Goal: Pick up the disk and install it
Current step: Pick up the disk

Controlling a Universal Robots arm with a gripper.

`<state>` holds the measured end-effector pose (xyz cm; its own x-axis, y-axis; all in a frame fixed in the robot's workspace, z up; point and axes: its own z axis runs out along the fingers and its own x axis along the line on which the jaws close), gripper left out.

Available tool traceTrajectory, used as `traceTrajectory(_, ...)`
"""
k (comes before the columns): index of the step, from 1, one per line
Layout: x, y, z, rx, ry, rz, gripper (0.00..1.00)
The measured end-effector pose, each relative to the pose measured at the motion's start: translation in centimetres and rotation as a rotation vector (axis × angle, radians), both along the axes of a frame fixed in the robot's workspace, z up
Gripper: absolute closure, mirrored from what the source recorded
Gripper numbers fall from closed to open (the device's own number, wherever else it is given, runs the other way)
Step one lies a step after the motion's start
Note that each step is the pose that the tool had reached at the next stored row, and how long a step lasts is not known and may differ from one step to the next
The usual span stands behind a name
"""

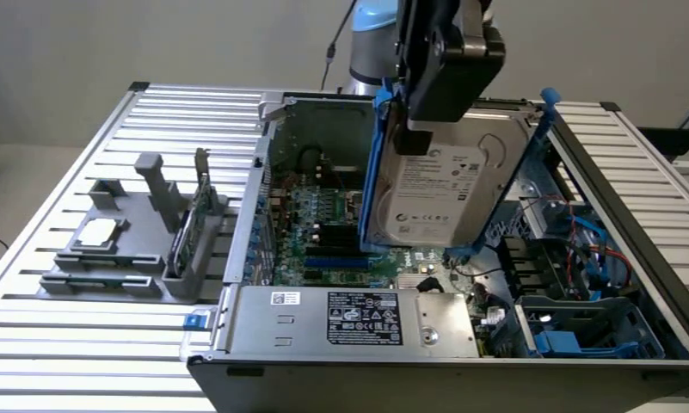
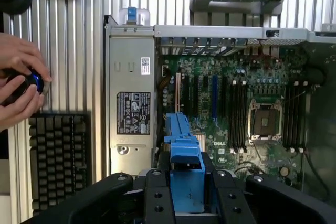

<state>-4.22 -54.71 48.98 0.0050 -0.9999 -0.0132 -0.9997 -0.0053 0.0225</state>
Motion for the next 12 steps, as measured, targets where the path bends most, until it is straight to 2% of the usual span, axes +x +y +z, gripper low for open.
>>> traceTrajectory(12,4.5,-2.59,-0.54,-0.0001,0.0,0.0,0.67)
